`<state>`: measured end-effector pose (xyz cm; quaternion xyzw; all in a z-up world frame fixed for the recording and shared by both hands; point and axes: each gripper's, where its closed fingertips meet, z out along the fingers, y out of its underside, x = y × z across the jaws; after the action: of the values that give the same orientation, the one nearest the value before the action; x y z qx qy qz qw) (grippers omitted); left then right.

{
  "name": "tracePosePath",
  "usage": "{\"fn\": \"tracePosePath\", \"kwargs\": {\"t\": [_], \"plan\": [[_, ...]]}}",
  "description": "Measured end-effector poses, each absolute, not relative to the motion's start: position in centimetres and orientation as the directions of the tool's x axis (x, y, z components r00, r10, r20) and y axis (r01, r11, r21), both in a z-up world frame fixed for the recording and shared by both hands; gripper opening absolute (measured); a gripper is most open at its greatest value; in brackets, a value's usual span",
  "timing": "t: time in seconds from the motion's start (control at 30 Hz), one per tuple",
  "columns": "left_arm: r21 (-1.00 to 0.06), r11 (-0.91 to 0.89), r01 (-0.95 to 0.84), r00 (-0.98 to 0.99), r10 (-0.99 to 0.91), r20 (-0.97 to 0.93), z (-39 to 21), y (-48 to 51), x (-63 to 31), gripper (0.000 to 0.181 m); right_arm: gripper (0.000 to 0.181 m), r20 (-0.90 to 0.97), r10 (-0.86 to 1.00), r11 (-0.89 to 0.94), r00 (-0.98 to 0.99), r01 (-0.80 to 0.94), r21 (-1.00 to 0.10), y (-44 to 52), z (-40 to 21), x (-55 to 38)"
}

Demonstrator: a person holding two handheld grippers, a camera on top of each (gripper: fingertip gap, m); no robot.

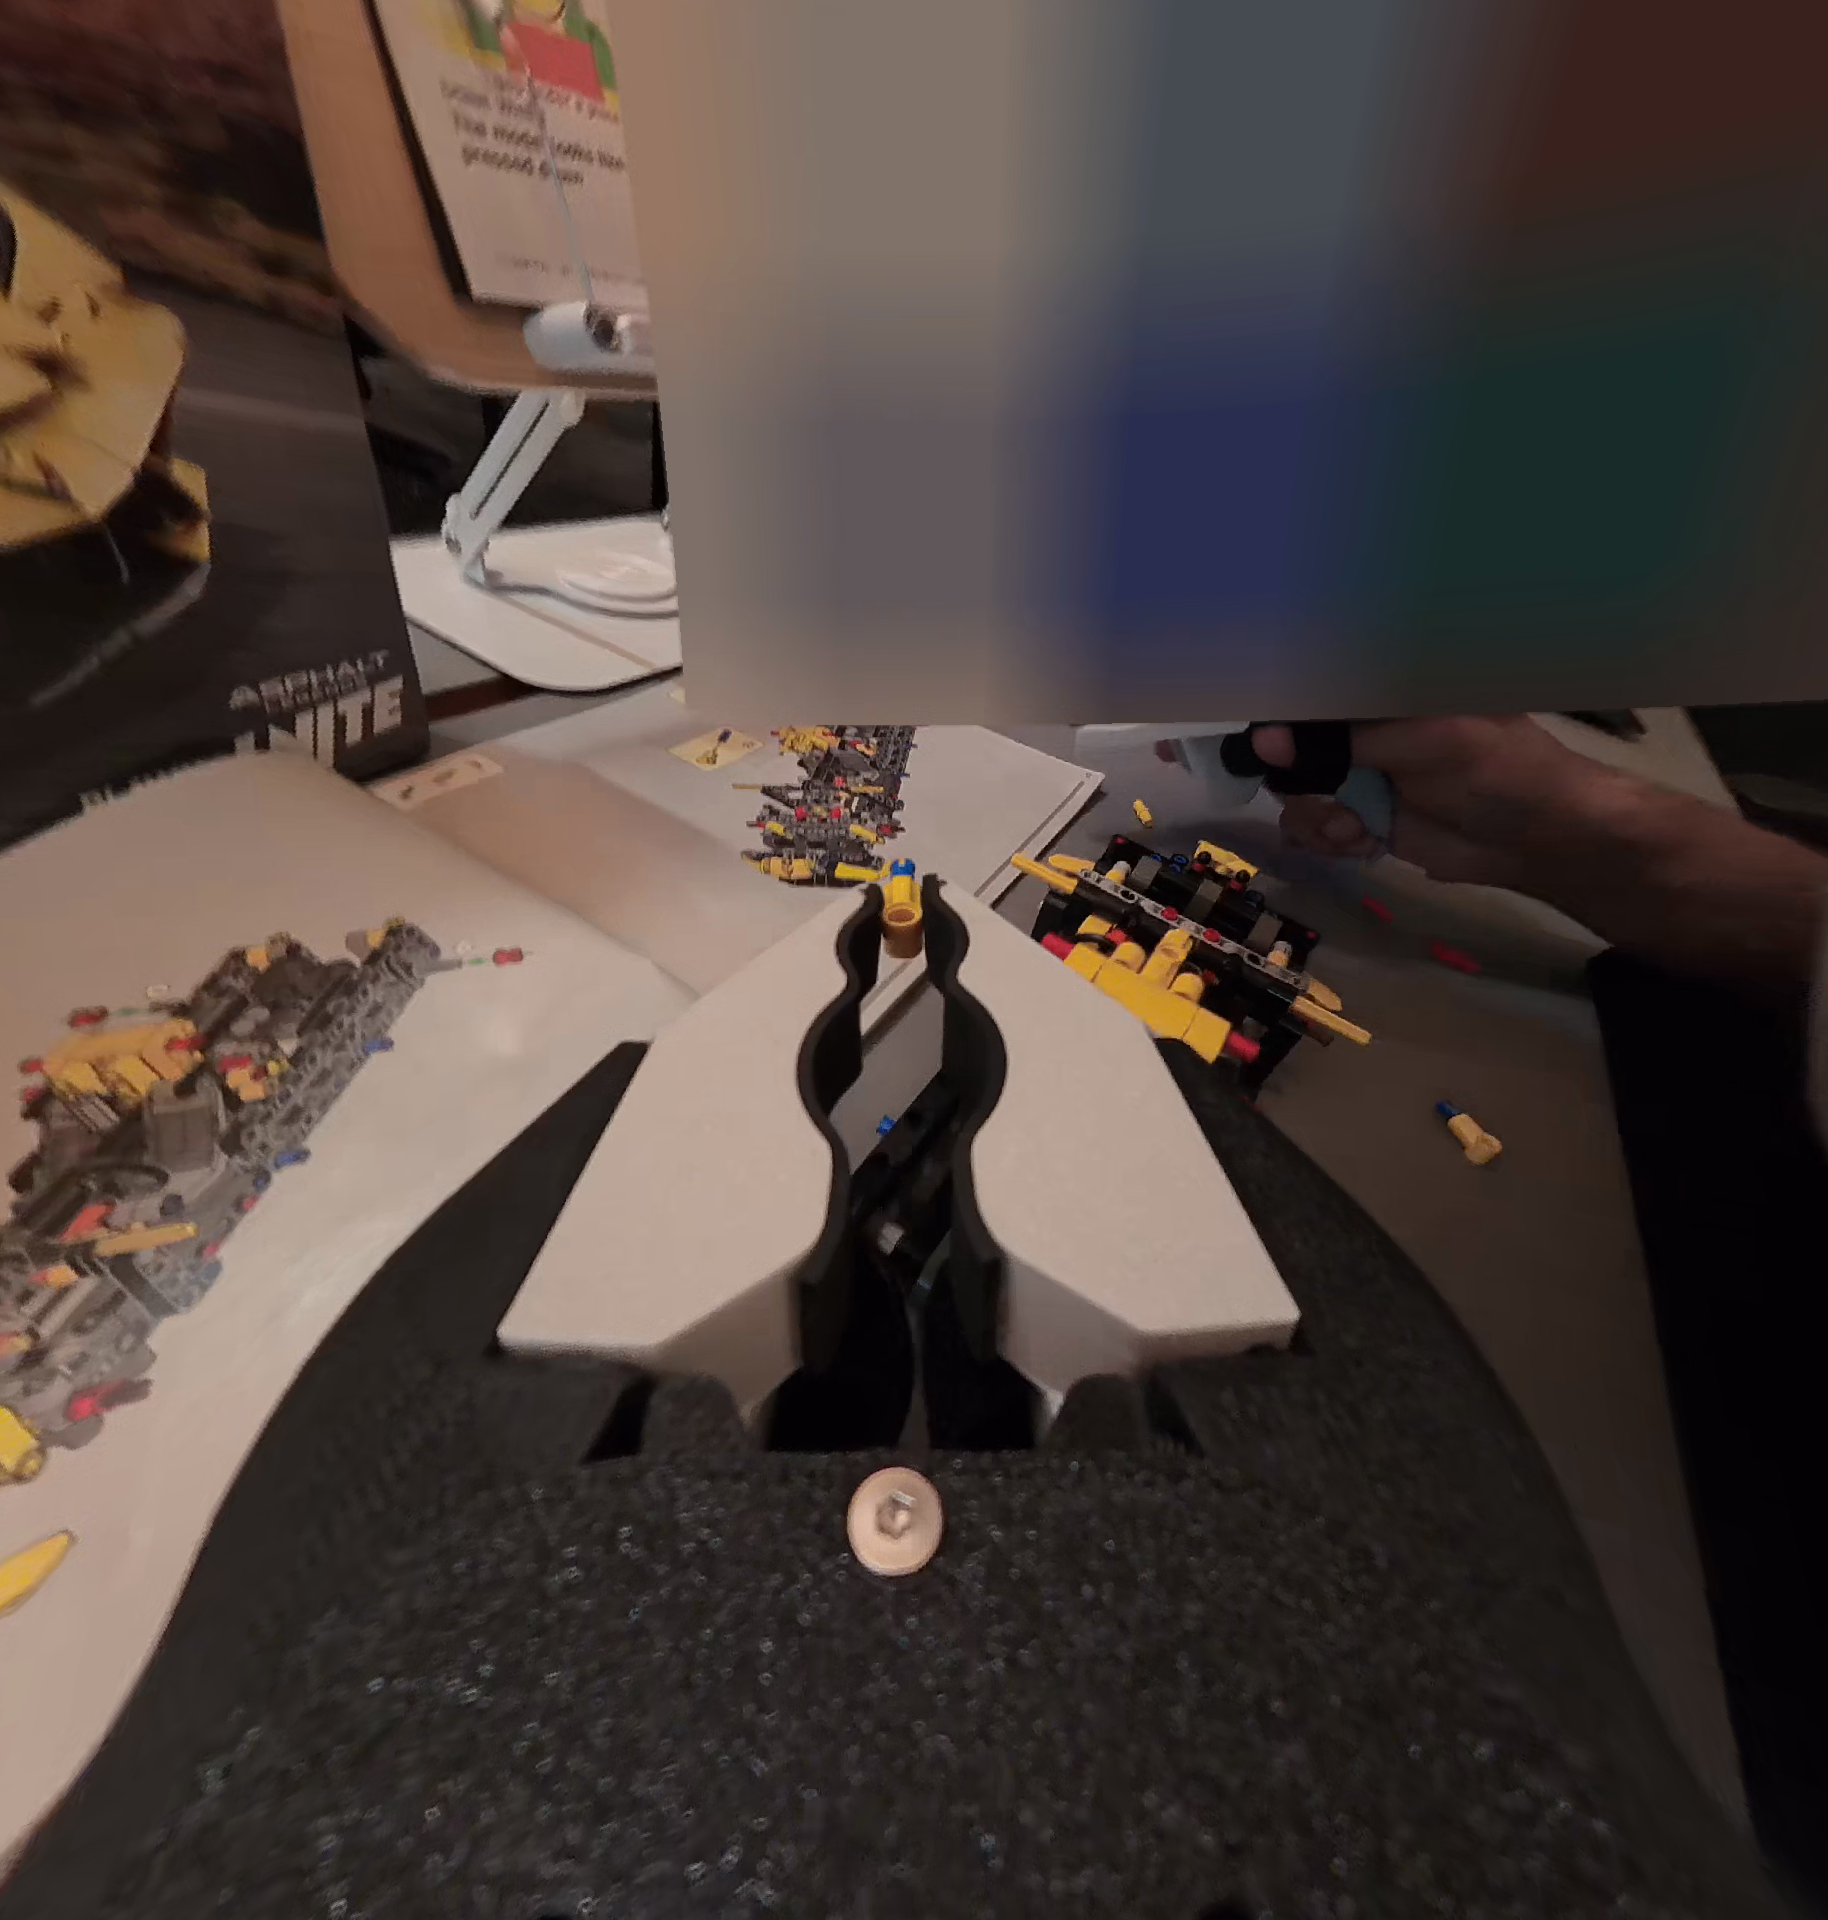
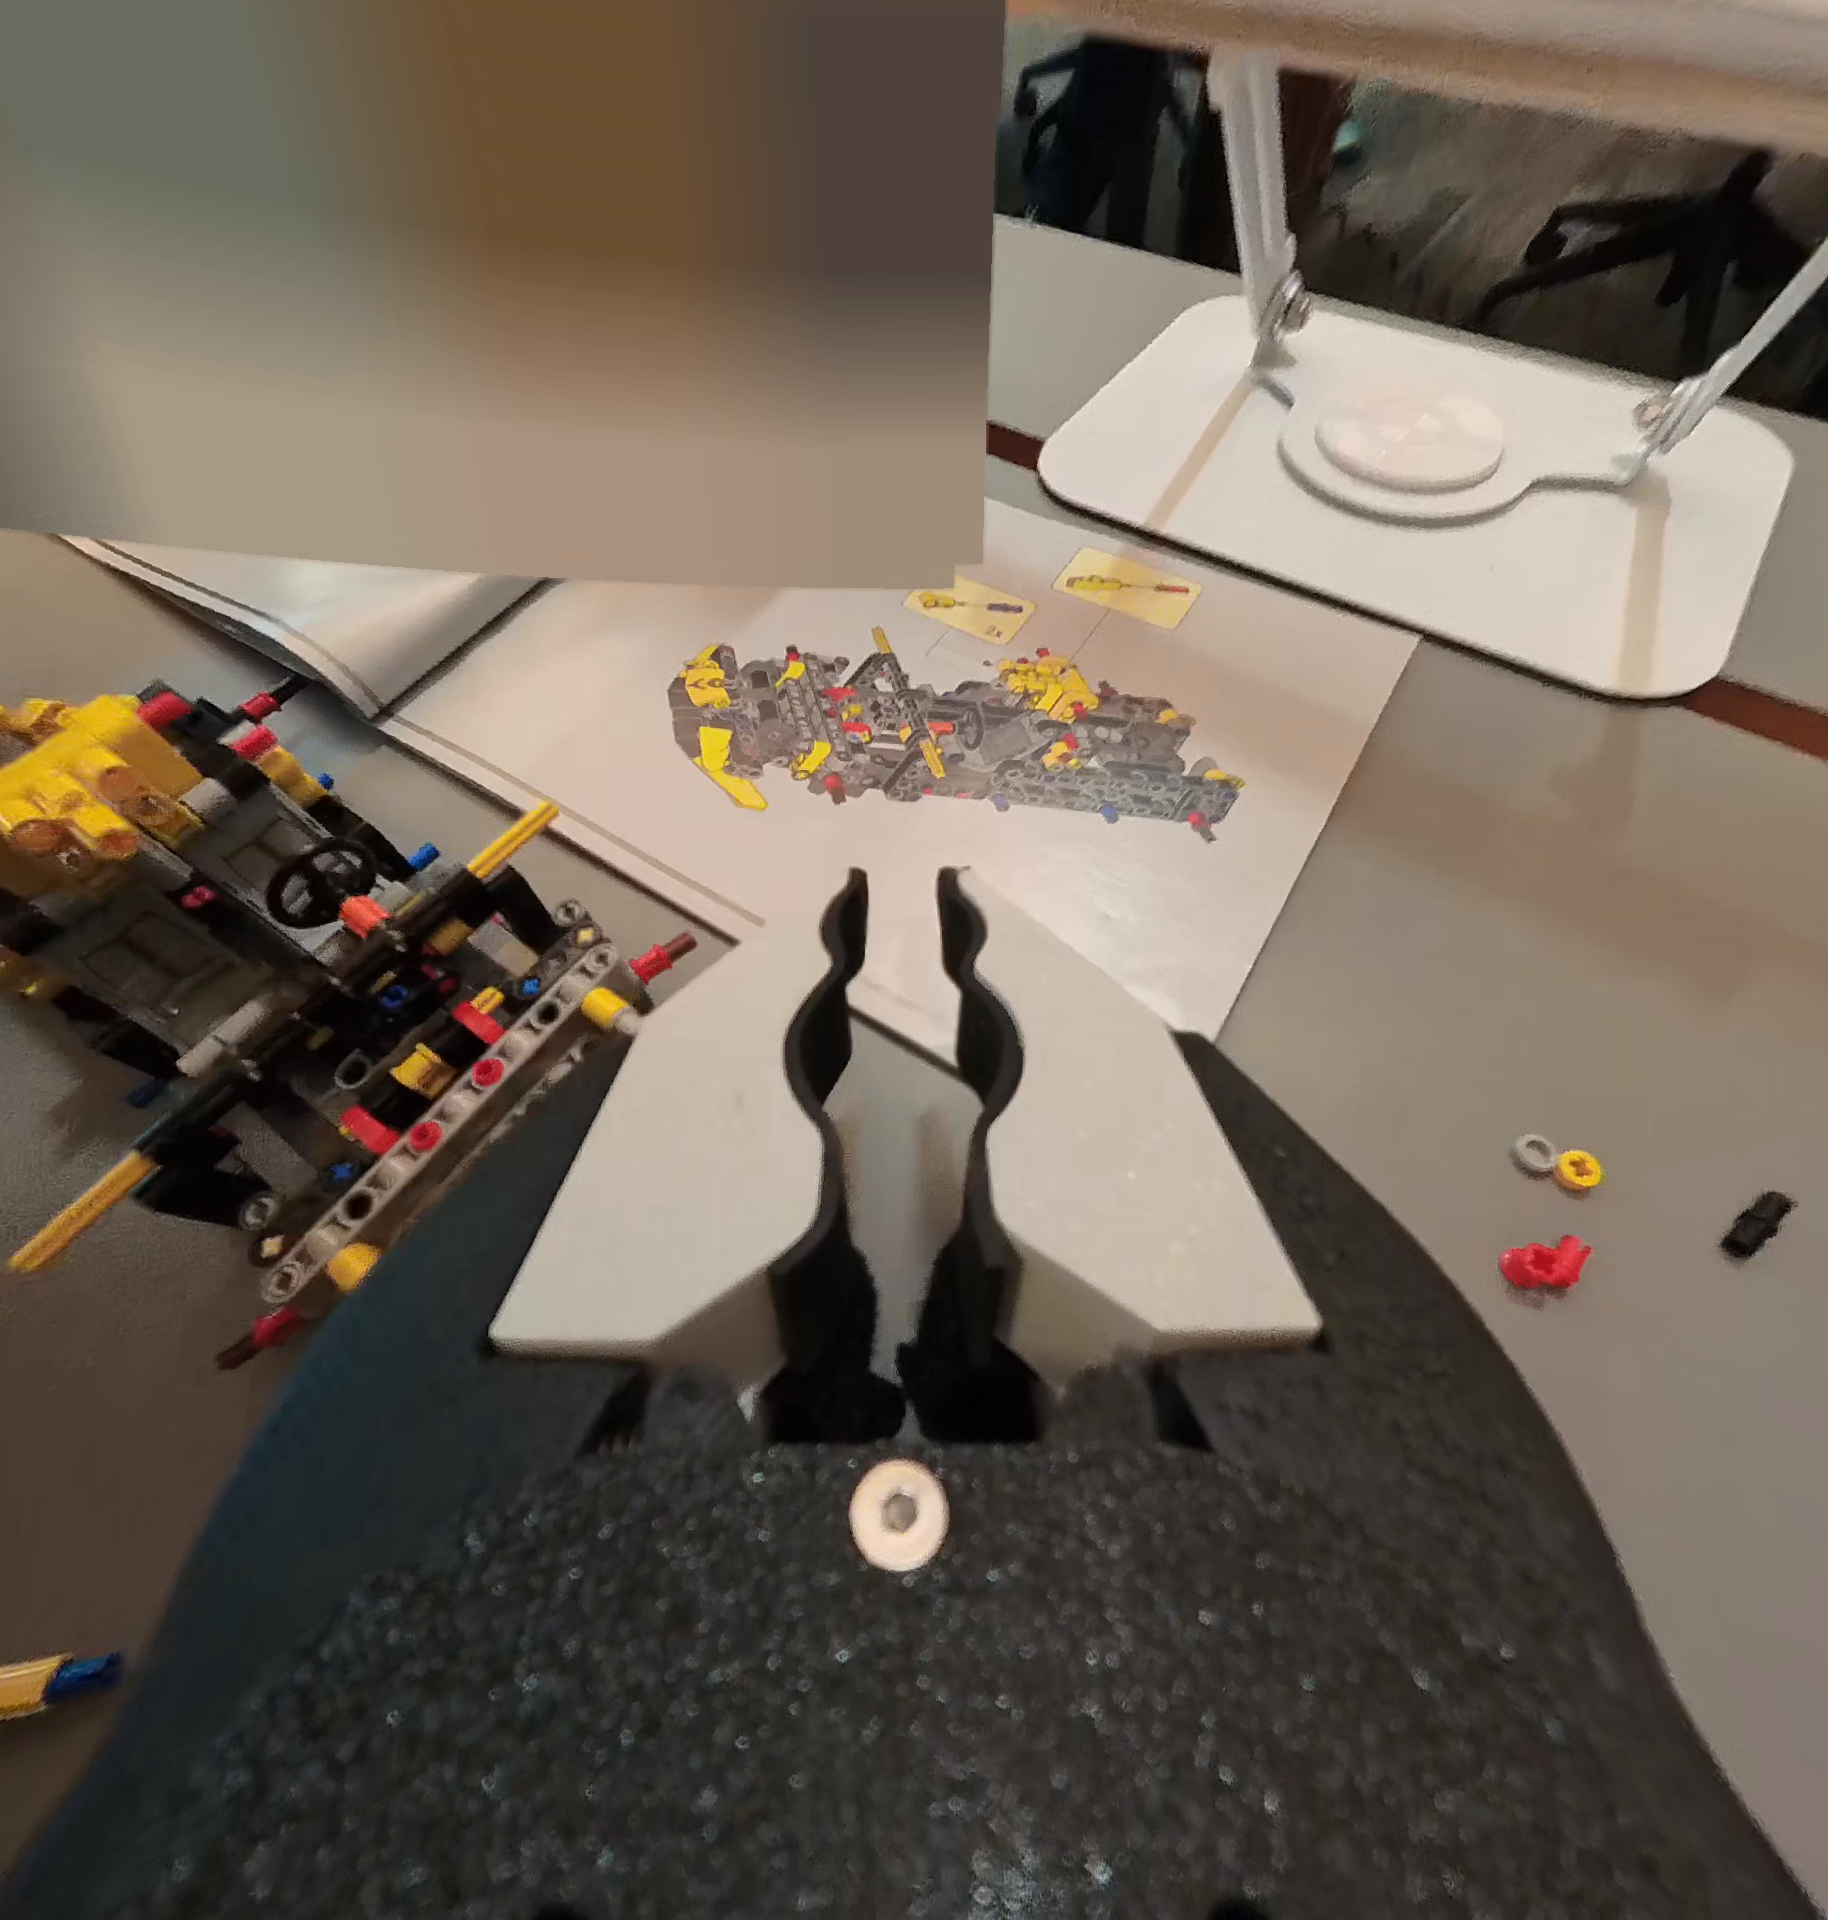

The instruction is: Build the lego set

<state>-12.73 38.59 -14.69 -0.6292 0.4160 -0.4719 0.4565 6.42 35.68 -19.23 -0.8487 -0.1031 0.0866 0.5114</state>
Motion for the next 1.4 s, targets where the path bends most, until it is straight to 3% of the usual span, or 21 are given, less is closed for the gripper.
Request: {"fn": "tracePosePath", "kwargs": {"t": [0.23, 0.43, 0.63, 0.77, 0.97, 1.4], "plan": [[-0.989, -0.057, -0.137, 0.094, -0.995, 0.044, -12.9, 35.0, -11.9, 0.007, 0.013, 0.041, 0.294, -0.349, 0.955, 0.147, -0.925, 34.9, -15.4, 4.7], [-0.972, 0.163, -0.167, -0.067, -0.986, -0.154, -11.7, 30.0, -11.6, 0.007, 0.016, 0.002, 0.503, -0.337, 0.864, 0.198, -0.921, 32.0, -13.5, -1.4], [-0.956, 0.246, -0.158, -0.011, -0.969, -0.248, -13.1, 28.4, -12.1, 0.007, 0.018, -0.267, 0.612, -0.418, 0.744, 0.018, -0.908, 27.3, -13.8, -9.2], [-0.958, 0.266, -0.111, -0.079, -0.963, -0.258, -12.8, 26.3, -11.4, 0.007, 0.018, -0.368, 0.614, -0.390, 0.698, -0.137, -0.911, 26.9, -13.8, -11.0], [-0.962, 0.270, -0.028, -0.057, -0.962, -0.268, -11.9, 25.6, -11.1, 0.007, 0.019, -0.634, 0.673, -0.539, 0.381, -0.334, -0.773, 25.5, -12.2, -12.6], [-0.923, 0.384, -0.015, -0.011, -0.923, -0.384, -11.8, 25.4, -10.8, 0.007, 0.017, -0.535, 0.711, -0.433, 0.456, -0.315, -0.845, 25.4, -11.4, -12.0]]}}
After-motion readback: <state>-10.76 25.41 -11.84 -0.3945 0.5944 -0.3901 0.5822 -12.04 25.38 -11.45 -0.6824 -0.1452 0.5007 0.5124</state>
